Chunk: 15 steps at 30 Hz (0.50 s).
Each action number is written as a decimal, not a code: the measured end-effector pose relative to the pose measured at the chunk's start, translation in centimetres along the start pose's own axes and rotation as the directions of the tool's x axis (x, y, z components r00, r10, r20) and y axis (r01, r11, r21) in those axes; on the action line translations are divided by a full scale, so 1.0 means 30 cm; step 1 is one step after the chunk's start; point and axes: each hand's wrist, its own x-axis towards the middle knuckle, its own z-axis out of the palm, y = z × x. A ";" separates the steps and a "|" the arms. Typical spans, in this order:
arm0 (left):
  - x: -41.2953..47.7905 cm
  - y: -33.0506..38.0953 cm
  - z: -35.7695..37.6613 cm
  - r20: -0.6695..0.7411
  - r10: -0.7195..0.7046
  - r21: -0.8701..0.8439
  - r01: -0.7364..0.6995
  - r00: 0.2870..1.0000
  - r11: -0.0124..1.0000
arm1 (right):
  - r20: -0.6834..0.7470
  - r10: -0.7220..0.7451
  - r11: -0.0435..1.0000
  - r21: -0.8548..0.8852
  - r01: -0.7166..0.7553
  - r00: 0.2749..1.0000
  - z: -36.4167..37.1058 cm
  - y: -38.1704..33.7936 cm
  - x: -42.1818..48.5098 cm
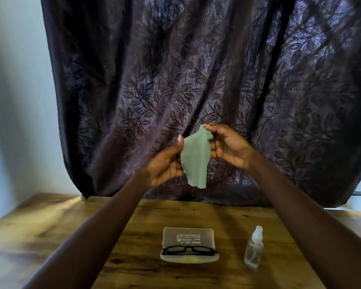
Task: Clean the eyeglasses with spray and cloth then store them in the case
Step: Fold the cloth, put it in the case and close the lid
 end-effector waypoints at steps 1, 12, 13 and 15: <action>-0.001 -0.008 0.006 0.022 0.017 -0.044 -0.016 1.000 0.999 | -0.004 0.001 1.000 0.004 -0.001 1.000 -0.001 -0.001 0.000; 0.031 -0.010 0.021 -0.121 0.123 0.202 -0.097 0.985 0.975 | -0.011 -0.008 0.999 0.037 0.009 1.000 -0.026 0.028 -0.004; 0.032 -0.007 0.022 -0.130 0.128 0.205 -0.100 0.983 0.974 | 0.025 -0.041 0.999 0.017 0.041 0.999 -0.024 0.027 -0.016; 0.032 0.001 0.025 -0.144 0.166 0.222 -0.132 0.976 0.966 | 0.119 -0.087 0.992 -0.080 0.097 0.989 -0.036 0.033 -0.029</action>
